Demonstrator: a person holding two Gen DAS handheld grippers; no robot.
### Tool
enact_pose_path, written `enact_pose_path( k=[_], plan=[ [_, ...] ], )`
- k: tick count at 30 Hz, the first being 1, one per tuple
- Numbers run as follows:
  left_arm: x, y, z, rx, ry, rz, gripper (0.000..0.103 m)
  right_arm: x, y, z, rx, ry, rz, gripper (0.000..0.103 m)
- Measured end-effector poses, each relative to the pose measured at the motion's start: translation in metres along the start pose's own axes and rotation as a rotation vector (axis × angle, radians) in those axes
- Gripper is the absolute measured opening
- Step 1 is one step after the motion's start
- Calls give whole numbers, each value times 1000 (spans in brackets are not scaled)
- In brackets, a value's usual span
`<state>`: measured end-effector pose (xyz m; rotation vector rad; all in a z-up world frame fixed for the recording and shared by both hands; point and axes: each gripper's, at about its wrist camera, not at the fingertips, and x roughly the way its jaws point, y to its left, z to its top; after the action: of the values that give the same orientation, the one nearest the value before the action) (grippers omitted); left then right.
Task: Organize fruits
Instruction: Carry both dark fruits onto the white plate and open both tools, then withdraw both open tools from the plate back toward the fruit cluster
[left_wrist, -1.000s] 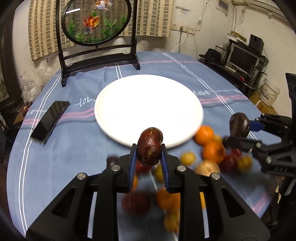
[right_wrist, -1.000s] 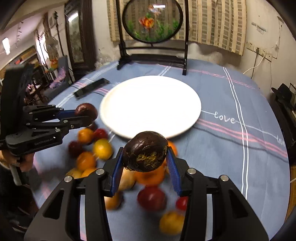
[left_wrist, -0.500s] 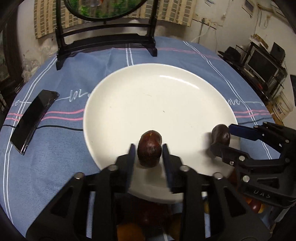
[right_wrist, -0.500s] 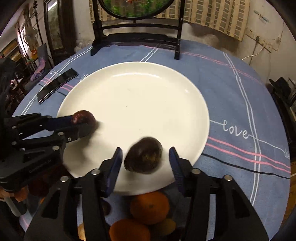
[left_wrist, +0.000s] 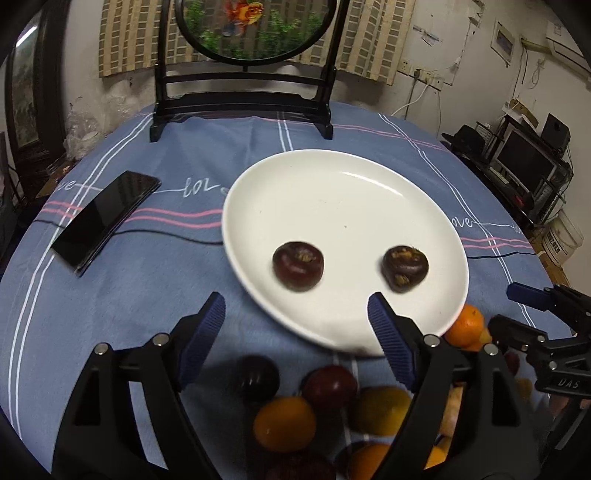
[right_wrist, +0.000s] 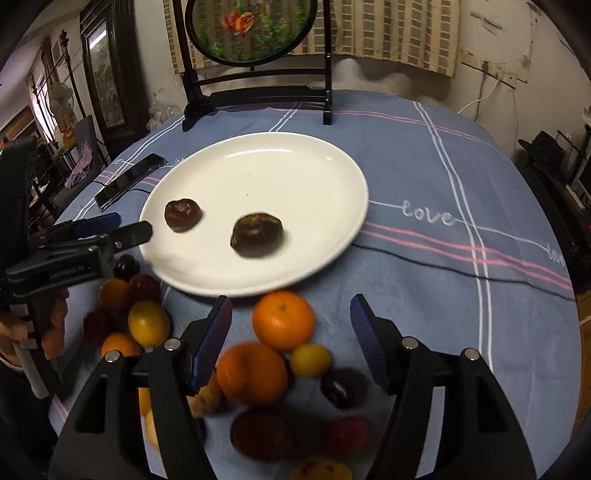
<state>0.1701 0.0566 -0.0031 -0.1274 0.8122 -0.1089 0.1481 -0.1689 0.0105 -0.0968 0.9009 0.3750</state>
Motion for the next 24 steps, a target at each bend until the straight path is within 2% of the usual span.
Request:
enact_pose_path(
  k=[5, 15, 24],
  plan=[
    [-31, -5, -23, 31, -28, 26, 88, -16, -7, -27, 19, -7, -6, 68],
    [-65, -21, -66, 70, 9, -3, 89, -39, -7, -75, 46, -24, 17, 68],
    [-80, -21, -97, 67, 44, -3, 90, -49, -10, -106, 51, -15, -7, 69]
  ],
)
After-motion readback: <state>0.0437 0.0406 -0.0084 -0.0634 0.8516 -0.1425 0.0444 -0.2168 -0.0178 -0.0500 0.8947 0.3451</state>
